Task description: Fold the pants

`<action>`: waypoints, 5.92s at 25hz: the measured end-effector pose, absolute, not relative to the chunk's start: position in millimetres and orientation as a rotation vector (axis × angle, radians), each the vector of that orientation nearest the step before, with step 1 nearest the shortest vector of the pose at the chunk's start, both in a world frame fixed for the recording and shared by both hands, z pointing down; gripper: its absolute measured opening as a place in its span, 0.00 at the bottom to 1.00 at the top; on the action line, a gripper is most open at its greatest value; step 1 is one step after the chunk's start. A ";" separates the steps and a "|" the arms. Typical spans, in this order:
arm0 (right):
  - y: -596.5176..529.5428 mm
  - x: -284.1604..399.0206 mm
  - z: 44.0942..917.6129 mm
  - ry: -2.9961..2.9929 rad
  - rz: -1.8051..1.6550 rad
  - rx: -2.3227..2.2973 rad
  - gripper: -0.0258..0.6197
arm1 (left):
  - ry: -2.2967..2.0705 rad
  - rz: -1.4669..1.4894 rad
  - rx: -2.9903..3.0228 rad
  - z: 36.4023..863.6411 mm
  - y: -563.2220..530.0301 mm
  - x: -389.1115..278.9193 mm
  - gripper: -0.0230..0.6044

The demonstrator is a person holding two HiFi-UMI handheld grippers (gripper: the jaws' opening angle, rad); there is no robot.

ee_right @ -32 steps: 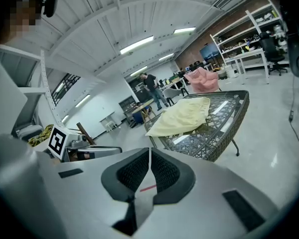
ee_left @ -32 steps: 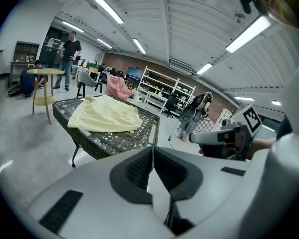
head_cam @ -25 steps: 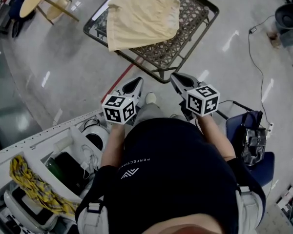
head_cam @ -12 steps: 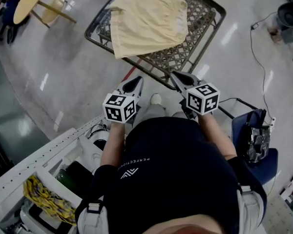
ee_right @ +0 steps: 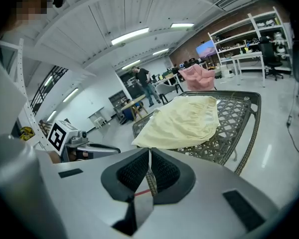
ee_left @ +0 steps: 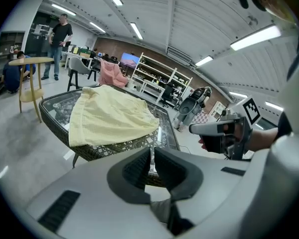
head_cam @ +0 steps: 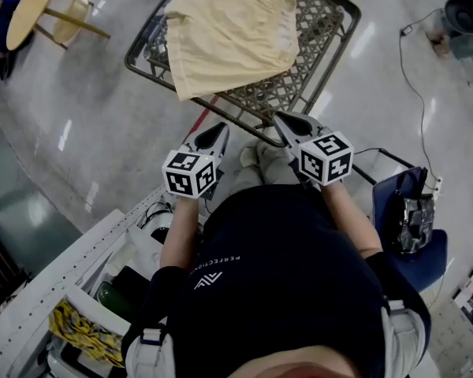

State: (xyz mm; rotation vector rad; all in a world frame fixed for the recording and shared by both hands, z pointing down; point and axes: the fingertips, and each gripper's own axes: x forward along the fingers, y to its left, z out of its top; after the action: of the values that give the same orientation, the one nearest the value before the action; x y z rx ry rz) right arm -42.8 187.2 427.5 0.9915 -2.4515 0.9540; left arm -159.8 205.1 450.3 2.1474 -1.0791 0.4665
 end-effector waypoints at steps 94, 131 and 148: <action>14.9 -18.3 564.7 -1.978 0.816 1.038 0.26 | -1.000 1.230 1.995 560.4 82.4 -244.7 0.23; 22.6 -26.9 537.3 -1.979 0.829 1.094 0.11 | -1.091 1.027 2.103 511.1 32.0 -251.3 0.06; 21.7 -30.8 512.0 -2.045 0.774 1.162 0.11 | -1.118 1.057 2.202 481.1 18.3 -252.4 0.06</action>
State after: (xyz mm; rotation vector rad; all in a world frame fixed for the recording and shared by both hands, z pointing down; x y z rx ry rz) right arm -30.8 21.7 512.0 1.1624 -2.0448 0.7739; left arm -252.4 18.3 481.1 2.2023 -1.1183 1.0568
